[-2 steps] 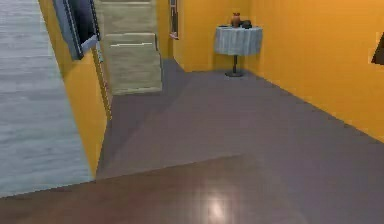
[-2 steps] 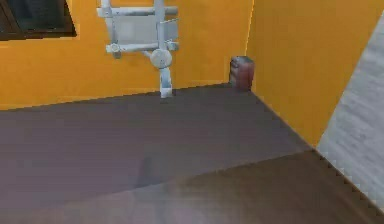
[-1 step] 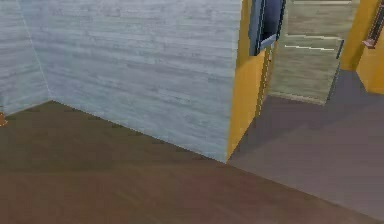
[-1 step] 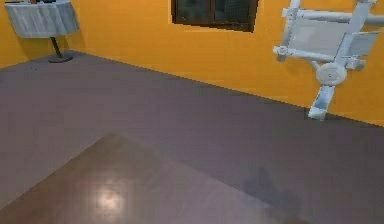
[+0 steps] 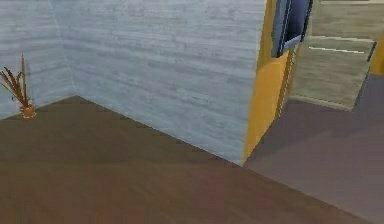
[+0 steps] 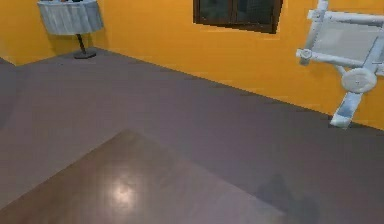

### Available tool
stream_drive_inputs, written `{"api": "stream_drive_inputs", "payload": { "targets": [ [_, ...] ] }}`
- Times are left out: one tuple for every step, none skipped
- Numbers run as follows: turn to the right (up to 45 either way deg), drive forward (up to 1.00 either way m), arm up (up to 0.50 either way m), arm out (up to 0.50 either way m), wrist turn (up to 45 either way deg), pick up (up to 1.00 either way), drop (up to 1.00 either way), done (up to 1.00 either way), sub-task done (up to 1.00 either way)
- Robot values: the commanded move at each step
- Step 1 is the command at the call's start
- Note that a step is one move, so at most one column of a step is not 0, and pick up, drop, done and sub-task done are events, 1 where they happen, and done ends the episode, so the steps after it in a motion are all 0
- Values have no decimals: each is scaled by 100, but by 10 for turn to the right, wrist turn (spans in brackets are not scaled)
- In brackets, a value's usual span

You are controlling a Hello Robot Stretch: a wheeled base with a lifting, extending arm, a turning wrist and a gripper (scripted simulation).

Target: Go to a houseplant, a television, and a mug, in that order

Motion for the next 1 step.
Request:
{"api": "stream_drive_inputs", "payload": {
  "targets": [
    [0, 20, 0, 0, 0, 0, 0, 0, 0]
  ]
}}
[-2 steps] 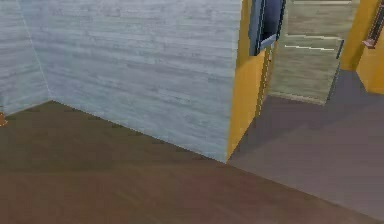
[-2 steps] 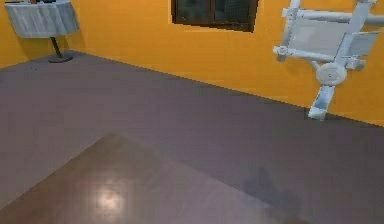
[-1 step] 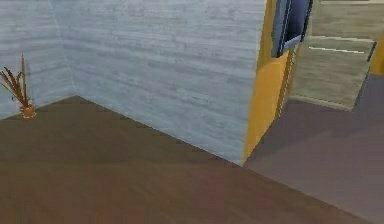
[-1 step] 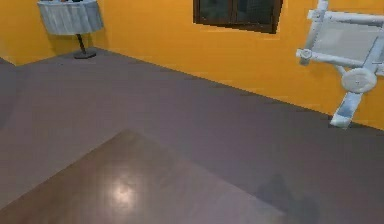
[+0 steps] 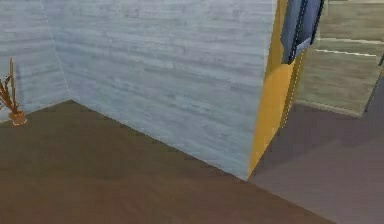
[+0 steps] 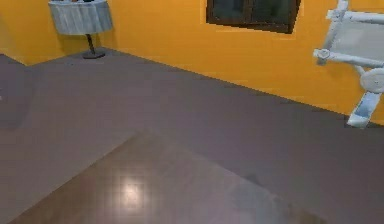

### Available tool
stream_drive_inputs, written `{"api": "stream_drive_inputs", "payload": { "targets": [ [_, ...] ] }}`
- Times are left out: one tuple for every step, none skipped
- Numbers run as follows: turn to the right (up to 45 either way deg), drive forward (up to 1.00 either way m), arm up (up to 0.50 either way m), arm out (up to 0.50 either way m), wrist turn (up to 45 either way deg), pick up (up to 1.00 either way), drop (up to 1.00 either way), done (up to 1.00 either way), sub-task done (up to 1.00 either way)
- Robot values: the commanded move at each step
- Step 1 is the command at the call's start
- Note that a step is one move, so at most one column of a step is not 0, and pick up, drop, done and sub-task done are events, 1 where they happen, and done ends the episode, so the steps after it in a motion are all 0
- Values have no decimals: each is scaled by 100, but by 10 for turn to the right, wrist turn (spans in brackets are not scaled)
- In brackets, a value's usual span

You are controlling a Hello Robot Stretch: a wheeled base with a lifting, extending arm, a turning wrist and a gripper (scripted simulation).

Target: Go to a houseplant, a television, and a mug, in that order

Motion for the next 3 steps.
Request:
{"api": "stream_drive_inputs", "payload": {
  "targets": [
    [-450, 0, 0, 0, 0, 0, 0, 0, 0],
    [-60, 0, 0, 0, 0, 0, 0, 0, 0],
    [0, 100, 0, 0, 0, 0, 0, 0, 0]
  ]
}}
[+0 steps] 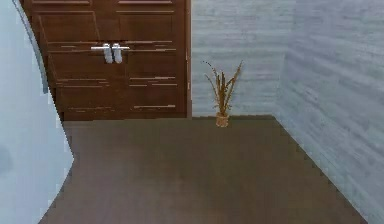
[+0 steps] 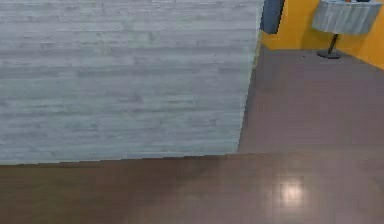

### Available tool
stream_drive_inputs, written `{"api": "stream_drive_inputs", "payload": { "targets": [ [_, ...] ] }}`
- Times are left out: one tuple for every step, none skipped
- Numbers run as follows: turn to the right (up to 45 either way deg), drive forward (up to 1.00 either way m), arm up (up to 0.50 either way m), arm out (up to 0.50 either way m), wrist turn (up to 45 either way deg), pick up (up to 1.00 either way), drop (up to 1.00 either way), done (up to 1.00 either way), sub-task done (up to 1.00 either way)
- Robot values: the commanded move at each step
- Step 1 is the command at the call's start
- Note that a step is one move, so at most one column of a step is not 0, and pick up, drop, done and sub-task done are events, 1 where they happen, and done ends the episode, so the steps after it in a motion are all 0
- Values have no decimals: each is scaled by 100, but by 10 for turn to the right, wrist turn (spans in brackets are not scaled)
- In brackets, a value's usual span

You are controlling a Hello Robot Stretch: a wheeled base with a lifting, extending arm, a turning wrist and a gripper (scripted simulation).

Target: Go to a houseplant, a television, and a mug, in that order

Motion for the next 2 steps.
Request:
{"api": "stream_drive_inputs", "payload": {
  "targets": [
    [-150, 0, 0, 0, 0, 0, 0, 0, 0],
    [0, 15, 0, 0, 0, 0, 0, 0, 0]
  ]
}}
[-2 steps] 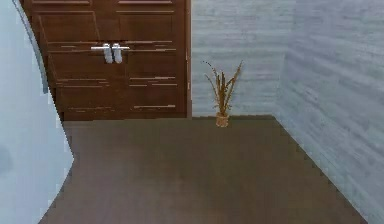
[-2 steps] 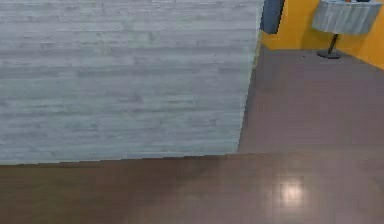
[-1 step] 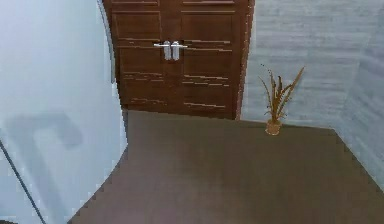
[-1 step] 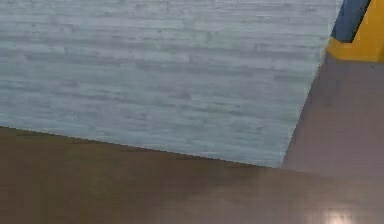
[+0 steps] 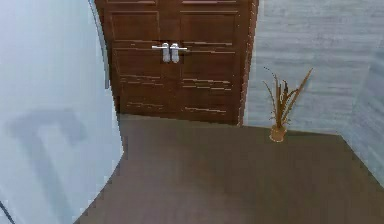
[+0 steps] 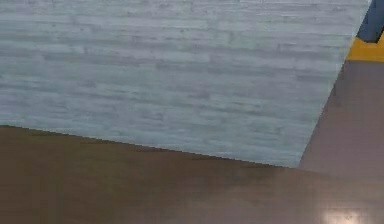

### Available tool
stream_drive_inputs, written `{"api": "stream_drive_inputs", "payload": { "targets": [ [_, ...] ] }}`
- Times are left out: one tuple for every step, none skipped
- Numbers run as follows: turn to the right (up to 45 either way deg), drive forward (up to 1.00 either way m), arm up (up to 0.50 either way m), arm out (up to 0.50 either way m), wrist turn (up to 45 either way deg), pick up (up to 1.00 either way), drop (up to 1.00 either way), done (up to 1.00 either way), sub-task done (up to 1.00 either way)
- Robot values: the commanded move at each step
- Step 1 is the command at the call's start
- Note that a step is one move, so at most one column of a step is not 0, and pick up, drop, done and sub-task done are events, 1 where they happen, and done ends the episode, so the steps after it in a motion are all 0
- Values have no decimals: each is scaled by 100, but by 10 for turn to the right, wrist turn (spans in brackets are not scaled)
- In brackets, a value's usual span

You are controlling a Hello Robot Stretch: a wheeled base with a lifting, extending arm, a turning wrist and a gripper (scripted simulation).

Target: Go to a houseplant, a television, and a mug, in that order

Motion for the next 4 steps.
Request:
{"api": "stream_drive_inputs", "payload": {
  "targets": [
    [90, 0, 0, 0, 0, 0, 0, 0, 0],
    [0, 100, 0, 0, 0, 0, 0, 0, 0],
    [0, 40, 0, 0, 0, 0, 0, 0, 0],
    [360, 0, 0, 0, 0, 0, 0, 0, 0]
  ]
}}
